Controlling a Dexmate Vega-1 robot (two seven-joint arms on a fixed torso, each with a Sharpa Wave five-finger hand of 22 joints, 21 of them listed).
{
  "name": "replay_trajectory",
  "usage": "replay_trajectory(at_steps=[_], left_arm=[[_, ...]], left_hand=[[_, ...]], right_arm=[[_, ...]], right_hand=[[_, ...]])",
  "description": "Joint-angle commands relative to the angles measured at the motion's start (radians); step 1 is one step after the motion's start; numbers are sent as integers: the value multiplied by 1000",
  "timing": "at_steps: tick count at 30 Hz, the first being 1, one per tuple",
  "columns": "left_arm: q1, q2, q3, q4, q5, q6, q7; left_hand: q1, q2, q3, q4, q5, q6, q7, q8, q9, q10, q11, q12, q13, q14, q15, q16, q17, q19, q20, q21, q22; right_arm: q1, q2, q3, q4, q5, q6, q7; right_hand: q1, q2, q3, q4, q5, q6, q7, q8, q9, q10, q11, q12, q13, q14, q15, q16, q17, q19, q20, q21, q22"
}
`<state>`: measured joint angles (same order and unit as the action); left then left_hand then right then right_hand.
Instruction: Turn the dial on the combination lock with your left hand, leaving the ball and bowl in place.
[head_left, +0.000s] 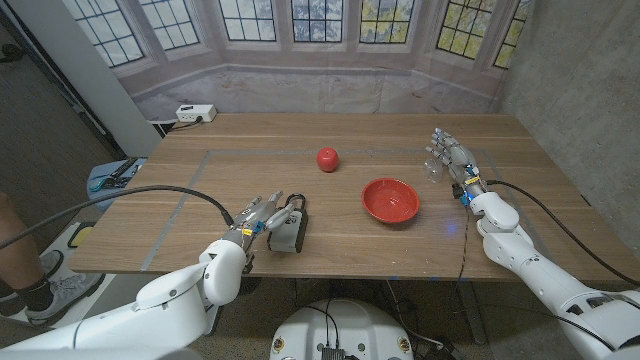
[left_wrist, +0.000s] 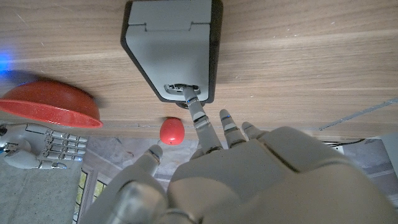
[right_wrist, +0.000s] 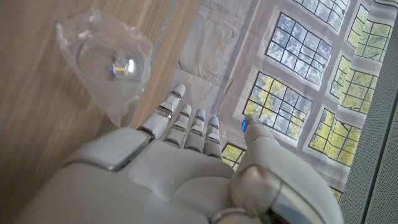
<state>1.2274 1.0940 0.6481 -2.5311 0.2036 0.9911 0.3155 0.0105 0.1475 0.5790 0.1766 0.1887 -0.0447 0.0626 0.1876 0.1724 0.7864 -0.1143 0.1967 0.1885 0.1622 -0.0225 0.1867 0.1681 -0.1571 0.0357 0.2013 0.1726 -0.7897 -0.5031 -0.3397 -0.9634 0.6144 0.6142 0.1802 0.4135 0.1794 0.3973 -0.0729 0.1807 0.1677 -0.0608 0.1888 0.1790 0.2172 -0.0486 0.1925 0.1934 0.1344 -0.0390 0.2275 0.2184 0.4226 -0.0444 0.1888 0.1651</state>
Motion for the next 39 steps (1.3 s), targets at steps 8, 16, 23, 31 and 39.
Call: replay_trajectory(at_steps=[8,16,23,31,39], left_arm=[[28,-8,-6,-20,-25,12,39],[37,-13,-10,-20,-35,13,58],[40,-8,-13,-27,-35,10,70],[20,13,-5,-52,2,6,76],[12,26,-12,-62,27,-4,69]], left_hand=[[4,-1,2,-4,5,3,3,-1,2,40,19,7,2,11,0,1,0,9,-1,-4,3],[4,0,2,-4,5,7,5,0,2,42,21,6,2,14,1,1,0,10,-1,-4,3],[4,-1,2,-5,5,8,6,-1,2,44,23,5,2,14,1,1,0,10,-2,-4,3],[5,0,2,-5,5,9,6,-2,2,36,25,0,2,15,3,0,0,11,-1,-4,2],[6,0,3,-5,5,11,6,-1,2,33,23,-2,2,16,3,0,0,13,1,-4,2]], right_arm=[[-9,-10,4,-15,-1,0,-3],[-11,-12,5,-18,-1,-1,-3],[-9,-12,3,-18,-4,-2,-3],[-2,-6,-1,-15,-5,-5,-2],[7,3,-6,-5,-9,-2,-1]], right_hand=[[-2,-1,4,2,-4,-1,1,0,4,1,1,4,1,0,-52,7,3,9,-42,6,5],[-2,-1,4,2,-4,-1,1,0,4,2,1,5,1,0,-51,7,3,9,-42,6,5],[-2,-1,5,2,-4,-2,1,0,4,1,0,4,1,-1,-52,7,3,8,-42,5,5],[-2,-1,5,2,-4,-3,0,0,4,1,-1,4,1,-1,-53,7,3,8,-42,5,5],[-2,-1,5,2,-4,-3,0,0,4,1,0,4,1,-2,-53,7,4,8,-43,5,5]])
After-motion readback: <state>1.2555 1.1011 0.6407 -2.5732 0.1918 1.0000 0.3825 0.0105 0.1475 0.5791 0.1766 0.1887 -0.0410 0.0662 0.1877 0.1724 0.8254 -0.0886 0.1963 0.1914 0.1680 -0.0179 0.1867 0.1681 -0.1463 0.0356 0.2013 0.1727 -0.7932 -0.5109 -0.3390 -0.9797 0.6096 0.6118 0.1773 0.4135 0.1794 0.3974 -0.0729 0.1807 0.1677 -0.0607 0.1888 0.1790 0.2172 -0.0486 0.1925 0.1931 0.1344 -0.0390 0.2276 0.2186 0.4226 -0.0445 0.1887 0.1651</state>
